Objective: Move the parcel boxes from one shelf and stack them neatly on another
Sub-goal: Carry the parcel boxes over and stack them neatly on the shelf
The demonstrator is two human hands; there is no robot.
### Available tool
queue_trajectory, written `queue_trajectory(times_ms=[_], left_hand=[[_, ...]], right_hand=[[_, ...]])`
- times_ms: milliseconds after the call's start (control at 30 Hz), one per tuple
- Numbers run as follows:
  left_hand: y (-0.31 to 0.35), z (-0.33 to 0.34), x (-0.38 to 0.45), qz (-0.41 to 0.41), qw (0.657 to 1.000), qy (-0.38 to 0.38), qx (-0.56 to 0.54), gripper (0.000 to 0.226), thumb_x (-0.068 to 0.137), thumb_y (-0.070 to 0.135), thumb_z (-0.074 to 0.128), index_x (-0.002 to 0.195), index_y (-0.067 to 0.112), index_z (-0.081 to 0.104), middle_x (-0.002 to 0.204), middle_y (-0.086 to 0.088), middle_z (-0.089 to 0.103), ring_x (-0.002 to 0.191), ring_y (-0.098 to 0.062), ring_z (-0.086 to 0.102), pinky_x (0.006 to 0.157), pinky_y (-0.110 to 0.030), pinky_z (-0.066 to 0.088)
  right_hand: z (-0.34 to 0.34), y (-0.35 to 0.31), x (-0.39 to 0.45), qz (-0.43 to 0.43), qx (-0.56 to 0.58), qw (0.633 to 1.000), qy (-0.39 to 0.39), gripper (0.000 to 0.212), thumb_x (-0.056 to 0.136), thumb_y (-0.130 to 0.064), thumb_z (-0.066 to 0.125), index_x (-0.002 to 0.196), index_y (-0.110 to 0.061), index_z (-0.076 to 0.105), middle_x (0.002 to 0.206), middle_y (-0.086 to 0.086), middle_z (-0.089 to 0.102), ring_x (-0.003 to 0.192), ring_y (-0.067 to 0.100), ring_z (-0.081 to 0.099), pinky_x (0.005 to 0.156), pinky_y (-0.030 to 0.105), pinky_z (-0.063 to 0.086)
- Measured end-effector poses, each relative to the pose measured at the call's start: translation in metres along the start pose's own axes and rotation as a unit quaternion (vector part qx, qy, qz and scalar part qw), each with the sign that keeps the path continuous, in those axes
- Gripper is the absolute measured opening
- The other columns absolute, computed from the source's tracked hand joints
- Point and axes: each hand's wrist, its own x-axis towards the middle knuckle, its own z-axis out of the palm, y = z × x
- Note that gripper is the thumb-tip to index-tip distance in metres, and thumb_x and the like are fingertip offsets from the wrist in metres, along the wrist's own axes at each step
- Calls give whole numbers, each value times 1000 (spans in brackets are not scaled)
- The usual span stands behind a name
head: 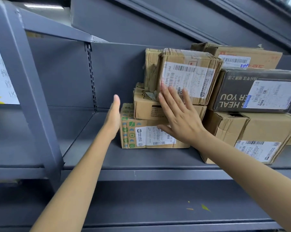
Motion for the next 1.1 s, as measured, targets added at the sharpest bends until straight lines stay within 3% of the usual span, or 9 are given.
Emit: queue_trajectory(times_ms=[67, 133, 467, 600, 733, 833, 933, 1000, 1100], left_hand=[[-11, 5, -5, -49, 997, -9, -56, 59, 97, 59, 19, 96, 22, 64, 92, -1, 72, 78, -6, 69, 87, -33, 48], [-19, 11, -1, -74, 992, 2, -102, 63, 96, 61, 20, 86, 18, 66, 77, -4, 74, 70, -17, 71, 75, -35, 51], [-26, 24, 2, -57, 992, -50, -106, 63, 99, 53, 15, 93, 16, 65, 72, 0, 72, 63, -10, 70, 54, -20, 53], [-31, 22, -1, -32, 994, -27, -105, 54, 101, 49, 17, 89, 22, 62, 66, 5, 71, 59, -5, 68, 53, -19, 51], [-30, 26, 1, -26, 995, -11, -100, 54, 100, 52, 21, 89, 22, 65, 69, 4, 73, 64, -10, 70, 64, -28, 50], [-33, 27, -4, -28, 995, -20, -92, 57, 99, 52, 18, 89, 22, 65, 71, 6, 73, 67, -8, 70, 60, -24, 53], [-48, 21, -11, -11, 997, 3, -79, 57, 99, 52, 21, 117, 13, 59, 93, 3, 73, 79, -5, 70, 60, -19, 52], [-57, 17, -11, -1, 997, 21, -69, 65, 95, 58, 27, 141, 14, 39, 123, -2, 63, 103, -7, 64, 72, -19, 49], [-61, 24, -15, 4, 998, 22, -63, 60, 96, 54, 29, 143, 17, 35, 126, -3, 60, 110, -14, 60, 84, -28, 48]], right_hand=[[5, -1, -6, -5, -8, 1000, 0, 90, 86, -54, 50, 148, 1, 15, 155, 17, 11, 144, 32, 12, 116, 54, 8], [10, 0, -7, -4, -11, 1000, 1, 89, 87, -54, 48, 148, 1, 14, 155, 16, 10, 144, 32, 13, 116, 54, 7], [11, 3, -4, 0, 14, 1000, 9, 85, 89, -51, 49, 148, 0, 16, 155, 19, 14, 144, 32, 14, 116, 54, 9], [-1, -7, -20, 61, 66, 995, 32, 78, 92, -49, 46, 146, 2, 21, 154, 21, 18, 144, 31, 15, 116, 53, 12], [5, -3, -44, 54, 61, 996, -32, 82, 89, -50, 50, 146, 3, 23, 154, 23, 19, 144, 33, 15, 115, 53, 14], [-1, -3, -54, 62, 94, 993, -14, 79, 91, -47, 48, 146, 3, 21, 154, 23, 18, 144, 32, 13, 117, 51, 11], [-19, 7, -66, 134, 101, 984, 60, 73, 94, -43, 45, 144, 4, 22, 152, 22, 20, 143, 31, 13, 116, 50, 9], [-29, 27, -78, 217, 77, 969, 84, 71, 94, -42, 45, 143, 6, 24, 151, 27, 22, 142, 35, 15, 116, 50, 7], [-29, 62, -100, 283, 53, 957, 22, 76, 96, -51, 32, 145, 5, 19, 152, 29, 18, 143, 37, 13, 117, 45, -1]])
